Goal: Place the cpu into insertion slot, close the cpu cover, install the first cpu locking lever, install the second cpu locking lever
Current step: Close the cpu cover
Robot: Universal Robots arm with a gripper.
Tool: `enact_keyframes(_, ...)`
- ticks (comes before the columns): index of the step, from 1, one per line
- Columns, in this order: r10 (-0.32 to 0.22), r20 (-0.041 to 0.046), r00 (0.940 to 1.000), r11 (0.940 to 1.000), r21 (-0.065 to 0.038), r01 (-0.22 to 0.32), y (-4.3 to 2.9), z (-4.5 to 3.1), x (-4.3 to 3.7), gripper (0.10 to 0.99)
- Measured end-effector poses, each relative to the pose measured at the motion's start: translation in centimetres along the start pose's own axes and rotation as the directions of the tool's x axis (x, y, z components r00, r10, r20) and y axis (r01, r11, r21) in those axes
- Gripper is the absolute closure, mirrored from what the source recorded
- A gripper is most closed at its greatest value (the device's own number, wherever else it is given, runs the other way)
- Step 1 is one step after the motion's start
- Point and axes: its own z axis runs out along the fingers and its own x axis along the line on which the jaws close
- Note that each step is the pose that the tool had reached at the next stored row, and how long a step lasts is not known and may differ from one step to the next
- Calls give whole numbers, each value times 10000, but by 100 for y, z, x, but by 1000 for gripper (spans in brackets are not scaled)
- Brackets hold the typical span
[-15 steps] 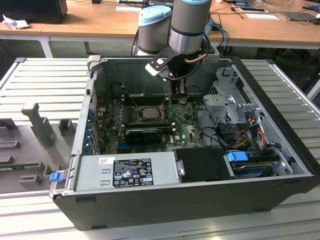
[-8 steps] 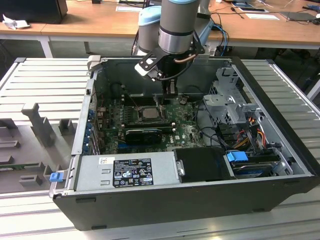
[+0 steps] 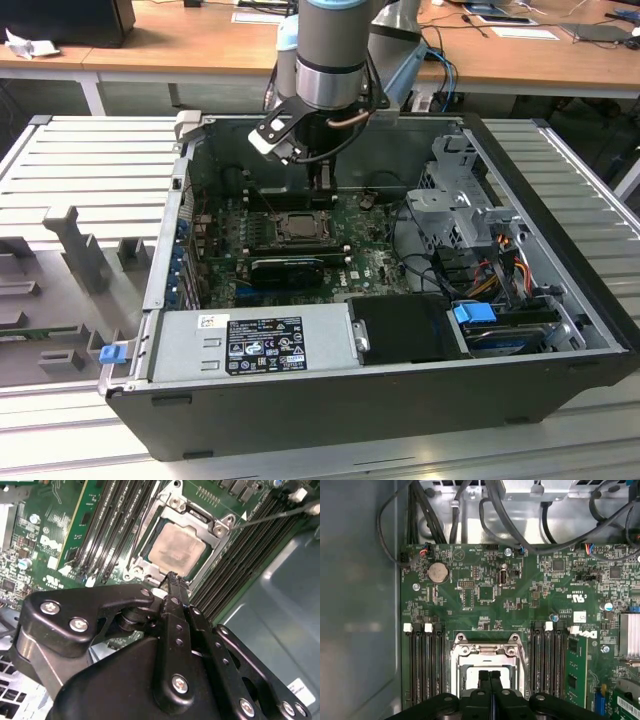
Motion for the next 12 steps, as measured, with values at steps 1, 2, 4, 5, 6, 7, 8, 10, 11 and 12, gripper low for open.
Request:
enact_keyframes(1, -31, 0, 10000, 10000, -2, 31, -7, 12, 0, 980)
enact_keyframes(2, -74, 1, 10000, 10000, -6, 74, -16, 28, -1, 980)
enact_keyframes(4, -143, 0, 9999, 9999, -16, 143, -32, 57, -1, 980)
enact_keyframes(5, -169, 0, 9999, 9999, -21, 169, -39, 69, -2, 980)
enact_keyframes(6, -209, 0, 9998, 9998, -36, 209, -50, 93, -3, 980)
enact_keyframes(7, -234, 1, 9997, 9997, -50, 234, -58, 109, -3, 980)
enact_keyframes(8, -250, 1, 9997, 9997, -61, 250, -65, 120, -3, 980)
enact_keyframes(10, -281, 2, 9996, 9996, -89, 281, -82, 144, -4, 980)
enact_keyframes(11, -297, 3, 9996, 9995, -110, 297, -94, 159, -5, 980)
enact_keyframes(12, -310, 4, 9995, 9994, -134, 310, -104, 173, -5, 980)
